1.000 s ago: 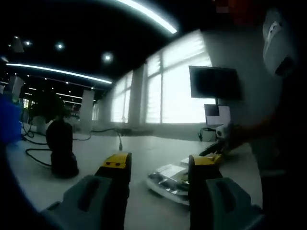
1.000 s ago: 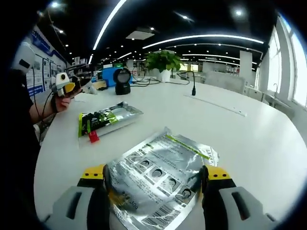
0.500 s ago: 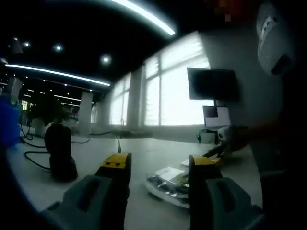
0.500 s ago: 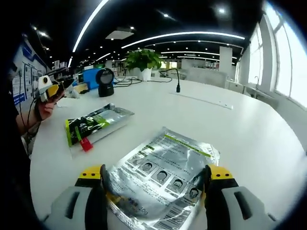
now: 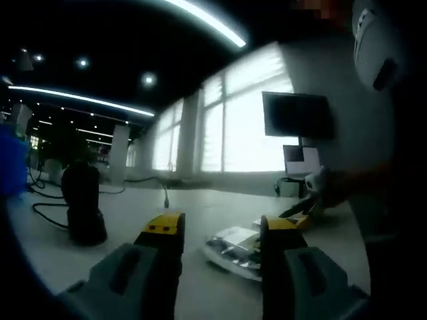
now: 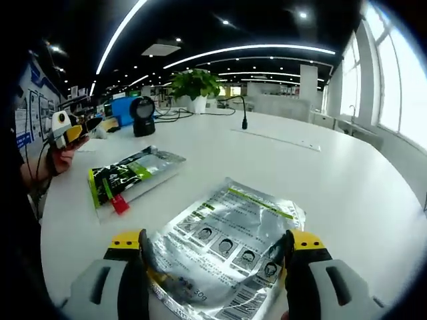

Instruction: Clip sheet goods on table flip sheet goods clip sheet goods scan sheet goods put sheet goods back to table

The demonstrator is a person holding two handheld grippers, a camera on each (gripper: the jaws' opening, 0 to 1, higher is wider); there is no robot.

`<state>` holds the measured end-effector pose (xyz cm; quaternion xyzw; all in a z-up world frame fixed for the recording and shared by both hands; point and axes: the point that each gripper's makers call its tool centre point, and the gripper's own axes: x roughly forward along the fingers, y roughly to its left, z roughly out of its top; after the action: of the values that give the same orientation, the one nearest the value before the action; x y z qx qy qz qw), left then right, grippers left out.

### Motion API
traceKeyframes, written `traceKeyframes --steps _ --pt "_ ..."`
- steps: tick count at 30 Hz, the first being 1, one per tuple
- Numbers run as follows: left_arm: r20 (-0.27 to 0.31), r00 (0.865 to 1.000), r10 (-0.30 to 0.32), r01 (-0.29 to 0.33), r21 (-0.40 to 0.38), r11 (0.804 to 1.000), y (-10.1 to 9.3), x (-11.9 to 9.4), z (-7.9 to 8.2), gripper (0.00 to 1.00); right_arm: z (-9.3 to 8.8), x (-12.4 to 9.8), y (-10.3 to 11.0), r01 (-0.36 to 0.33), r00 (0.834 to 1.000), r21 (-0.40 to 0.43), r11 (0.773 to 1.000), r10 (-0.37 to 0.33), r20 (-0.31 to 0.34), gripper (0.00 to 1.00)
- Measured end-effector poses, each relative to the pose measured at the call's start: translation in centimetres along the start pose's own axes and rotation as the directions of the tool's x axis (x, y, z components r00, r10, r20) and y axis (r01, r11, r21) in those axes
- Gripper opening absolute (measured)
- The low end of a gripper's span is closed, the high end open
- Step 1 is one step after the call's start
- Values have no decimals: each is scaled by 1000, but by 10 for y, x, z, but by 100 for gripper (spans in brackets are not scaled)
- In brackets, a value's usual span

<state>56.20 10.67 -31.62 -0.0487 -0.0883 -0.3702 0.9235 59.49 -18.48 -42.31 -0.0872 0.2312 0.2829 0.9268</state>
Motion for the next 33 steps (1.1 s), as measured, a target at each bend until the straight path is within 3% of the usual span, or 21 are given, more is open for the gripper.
traceKeyframes --steps 2,4,5,8,11,17,21,33 --pt "-6 1000 -2 2 15 1000 -1 0 -1 38 2 0 -1 4 1000 9 1000 -4 -5 78" --pt "-13 1000 -1 1 22 1000 -2 0 -1 38 15 -2 1 -2 998 70 998 -2 64 67" --pt "-15 1000 0 1 29 1000 -2 0 -1 38 22 -3 0 -4 995 110 994 -6 95 67" --pt "-27 1000 -4 5 28 1000 -3 -1 -3 35 26 -3 2 -15 996 70 997 9 88 72" --pt "-49 999 -6 7 15 1000 -4 0 -8 29 21 0 5 -11 999 -48 999 13 40 71" --pt "-58 998 -15 18 44 999 -6 1 -11 32 28 -1 2 -8 997 -26 1000 10 75 70" --pt "-65 997 -32 38 92 995 -12 2 -13 41 34 -4 -3 3 995 -29 1000 0 96 68" --pt "-125 992 -32 44 90 995 -15 3 -23 40 37 -11 -11 6 995 -52 999 -1 98 67"
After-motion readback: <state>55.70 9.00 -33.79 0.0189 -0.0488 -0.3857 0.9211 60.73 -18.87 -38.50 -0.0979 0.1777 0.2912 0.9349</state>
